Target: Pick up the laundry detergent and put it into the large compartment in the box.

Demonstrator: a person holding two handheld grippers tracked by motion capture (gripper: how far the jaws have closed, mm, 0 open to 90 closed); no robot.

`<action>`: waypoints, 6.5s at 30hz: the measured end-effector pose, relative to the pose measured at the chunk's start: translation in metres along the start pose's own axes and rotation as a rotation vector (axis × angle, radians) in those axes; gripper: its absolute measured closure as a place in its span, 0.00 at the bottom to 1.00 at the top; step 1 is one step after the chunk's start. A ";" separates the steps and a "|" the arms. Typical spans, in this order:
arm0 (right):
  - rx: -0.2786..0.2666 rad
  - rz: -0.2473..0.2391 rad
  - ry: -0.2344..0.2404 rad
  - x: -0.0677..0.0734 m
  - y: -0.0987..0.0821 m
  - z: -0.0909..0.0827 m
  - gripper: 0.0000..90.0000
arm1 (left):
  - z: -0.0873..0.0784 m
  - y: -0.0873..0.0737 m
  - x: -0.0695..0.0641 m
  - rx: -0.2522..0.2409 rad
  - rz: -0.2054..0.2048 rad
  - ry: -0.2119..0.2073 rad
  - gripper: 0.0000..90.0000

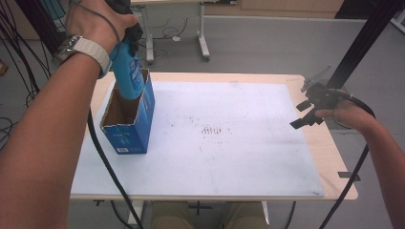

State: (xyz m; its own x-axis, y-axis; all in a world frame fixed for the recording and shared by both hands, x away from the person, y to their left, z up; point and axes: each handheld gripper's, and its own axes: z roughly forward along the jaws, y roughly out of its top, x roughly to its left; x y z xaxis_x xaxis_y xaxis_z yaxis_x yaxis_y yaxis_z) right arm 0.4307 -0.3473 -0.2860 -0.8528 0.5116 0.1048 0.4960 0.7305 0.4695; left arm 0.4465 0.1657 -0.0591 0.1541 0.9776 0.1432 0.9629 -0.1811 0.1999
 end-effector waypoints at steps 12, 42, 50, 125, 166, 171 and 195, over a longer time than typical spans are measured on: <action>0.004 0.002 0.003 -0.002 -0.001 0.003 0.08 | 0.009 0.000 0.010 0.005 -0.025 0.013 0.41; 0.011 0.015 0.002 -0.001 -0.001 0.005 0.08 | 0.037 -0.002 0.024 0.022 -0.058 0.015 0.41; 0.008 0.022 -0.001 0.000 -0.003 0.003 0.08 | 0.050 -0.004 0.027 0.031 -0.057 0.022 0.41; 0.002 0.070 0.008 0.001 -0.018 0.016 0.08 | 0.171 -0.025 0.023 0.100 -0.006 0.033 0.42; 0.003 0.084 0.016 0.000 -0.024 0.021 0.08 | 0.200 -0.032 0.021 0.123 0.000 0.012 0.42; 0.006 0.089 0.016 0.000 -0.025 0.021 0.08 | 0.204 -0.033 0.021 0.126 0.000 0.010 0.42; -0.003 0.087 0.011 0.001 -0.027 0.018 0.08 | 0.205 -0.033 0.020 0.133 -0.001 0.012 0.42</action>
State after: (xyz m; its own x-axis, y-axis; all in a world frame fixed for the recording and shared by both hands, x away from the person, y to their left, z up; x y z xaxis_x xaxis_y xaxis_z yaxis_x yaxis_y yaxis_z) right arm 0.4198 -0.3582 -0.3147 -0.8085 0.5676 0.1552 0.5676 0.6826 0.4604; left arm 0.4628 0.2136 -0.2613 0.1513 0.9763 0.1549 0.9840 -0.1636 0.0701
